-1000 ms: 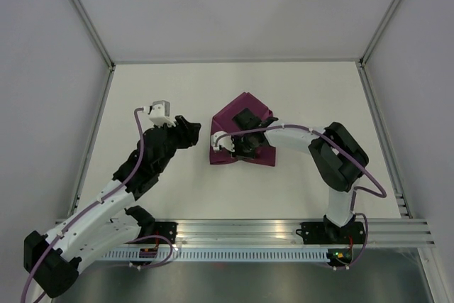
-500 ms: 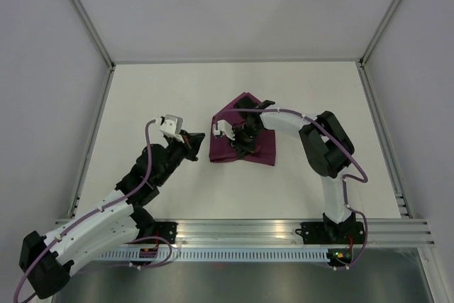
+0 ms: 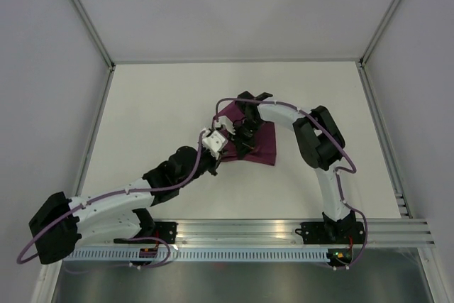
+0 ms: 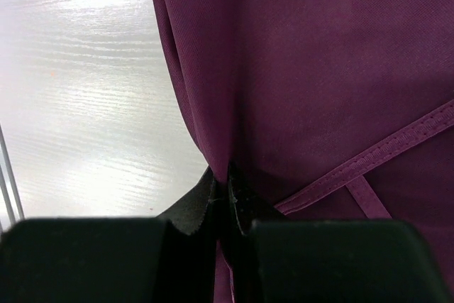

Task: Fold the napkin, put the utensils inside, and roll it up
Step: Roll the napkin at the center of the board.

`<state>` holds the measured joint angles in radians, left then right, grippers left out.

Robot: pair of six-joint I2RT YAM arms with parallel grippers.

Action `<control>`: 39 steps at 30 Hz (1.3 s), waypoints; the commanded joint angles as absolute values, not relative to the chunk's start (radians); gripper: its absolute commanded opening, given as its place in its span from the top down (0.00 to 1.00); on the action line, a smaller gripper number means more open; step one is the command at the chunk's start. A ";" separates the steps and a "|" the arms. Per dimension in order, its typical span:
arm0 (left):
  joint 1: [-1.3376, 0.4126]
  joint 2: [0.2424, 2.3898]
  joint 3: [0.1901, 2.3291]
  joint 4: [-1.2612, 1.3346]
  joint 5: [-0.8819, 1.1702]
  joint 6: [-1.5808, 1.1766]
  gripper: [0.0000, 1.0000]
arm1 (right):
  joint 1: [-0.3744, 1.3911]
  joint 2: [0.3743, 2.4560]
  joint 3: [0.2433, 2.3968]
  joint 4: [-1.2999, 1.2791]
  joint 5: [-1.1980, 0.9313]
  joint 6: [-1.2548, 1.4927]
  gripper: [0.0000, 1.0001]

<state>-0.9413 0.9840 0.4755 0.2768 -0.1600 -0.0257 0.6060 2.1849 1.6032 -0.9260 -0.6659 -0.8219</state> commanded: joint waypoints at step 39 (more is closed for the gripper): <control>-0.769 1.618 0.730 0.363 0.558 0.318 0.84 | 0.502 2.477 1.810 -1.290 -0.698 -0.963 0.93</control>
<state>-0.7776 1.6043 0.7078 0.3405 0.4538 0.3298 0.5228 2.4241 1.8187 -1.4014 -0.8066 -0.8749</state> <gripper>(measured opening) 0.160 0.094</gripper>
